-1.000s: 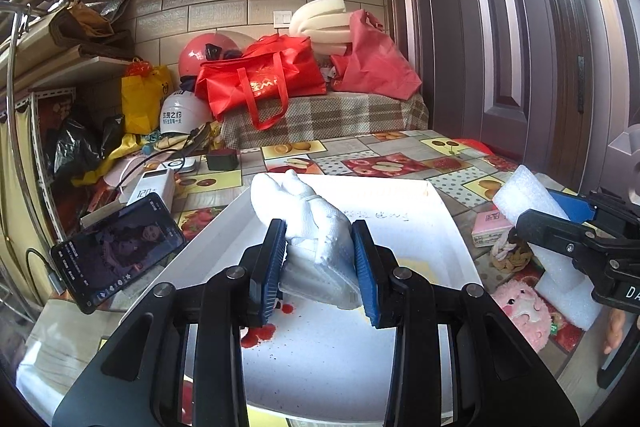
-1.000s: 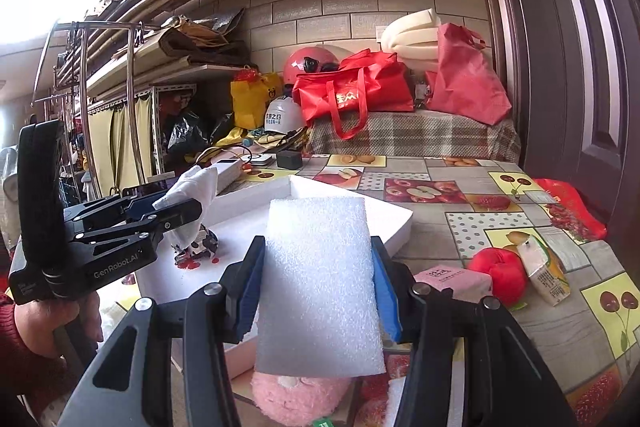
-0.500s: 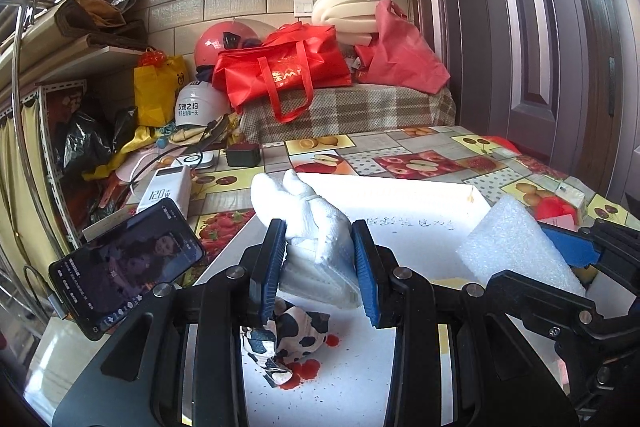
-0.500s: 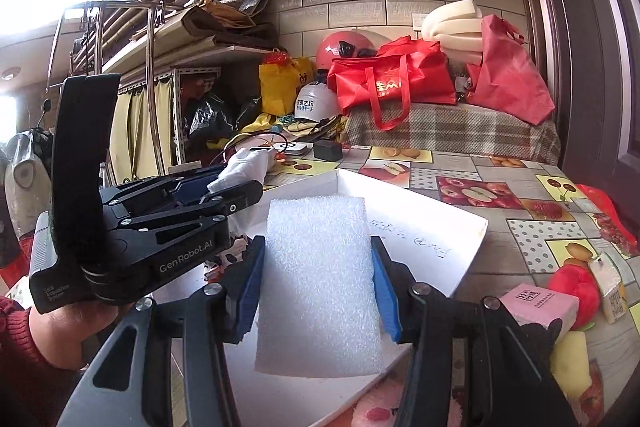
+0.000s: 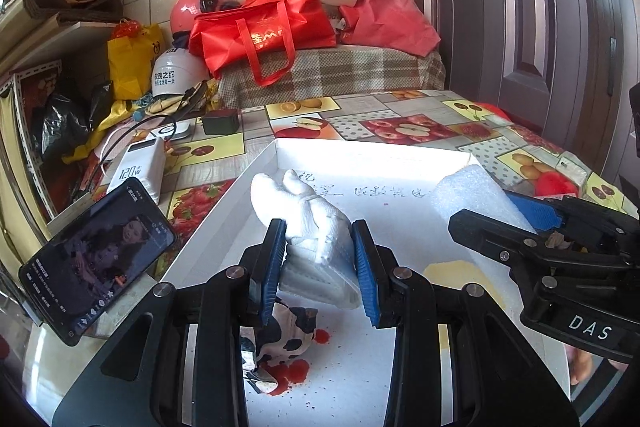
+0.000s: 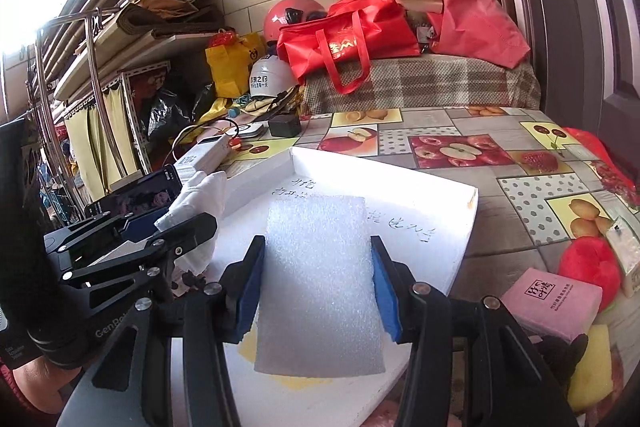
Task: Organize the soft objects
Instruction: 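Release the glove in the box with the left tool while the right tool lays foam on the sponge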
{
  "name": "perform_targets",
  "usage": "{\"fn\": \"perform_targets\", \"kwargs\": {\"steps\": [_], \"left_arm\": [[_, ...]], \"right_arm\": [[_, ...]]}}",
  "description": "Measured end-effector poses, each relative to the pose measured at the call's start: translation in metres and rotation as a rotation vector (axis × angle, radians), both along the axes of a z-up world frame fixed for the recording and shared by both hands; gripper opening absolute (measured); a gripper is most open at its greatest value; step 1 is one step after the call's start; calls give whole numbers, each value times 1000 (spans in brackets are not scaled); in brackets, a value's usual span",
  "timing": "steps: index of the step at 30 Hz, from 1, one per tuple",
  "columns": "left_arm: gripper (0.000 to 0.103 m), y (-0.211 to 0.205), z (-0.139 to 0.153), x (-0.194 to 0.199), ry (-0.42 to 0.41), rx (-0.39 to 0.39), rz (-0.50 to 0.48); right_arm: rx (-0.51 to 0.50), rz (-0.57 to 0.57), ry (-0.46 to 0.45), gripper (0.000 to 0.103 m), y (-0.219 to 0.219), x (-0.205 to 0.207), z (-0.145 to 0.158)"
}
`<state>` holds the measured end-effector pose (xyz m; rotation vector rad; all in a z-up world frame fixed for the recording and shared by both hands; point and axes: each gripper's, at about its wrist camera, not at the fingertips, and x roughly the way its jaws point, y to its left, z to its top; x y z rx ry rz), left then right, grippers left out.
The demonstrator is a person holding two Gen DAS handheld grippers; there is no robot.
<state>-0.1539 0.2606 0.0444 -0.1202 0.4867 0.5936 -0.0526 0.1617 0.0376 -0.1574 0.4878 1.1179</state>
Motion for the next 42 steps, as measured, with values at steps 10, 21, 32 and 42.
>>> {"fn": "perform_targets", "kwargs": {"steps": [10, 21, 32, 42], "left_arm": [[72, 0, 4, -12, -44, 35, 96], [103, 2, 8, -31, -129, 47, 183], [103, -1, 10, -35, -147, 72, 199], [103, -6, 12, -43, -179, 101, 226]], "right_arm": [[2, -39, -20, 79, -2, -1, 0], [61, -45, -88, 103, -9, -10, 8], [81, -47, -135, 103, -11, -16, 8], [102, -31, -133, 103, -22, -18, 7]]}}
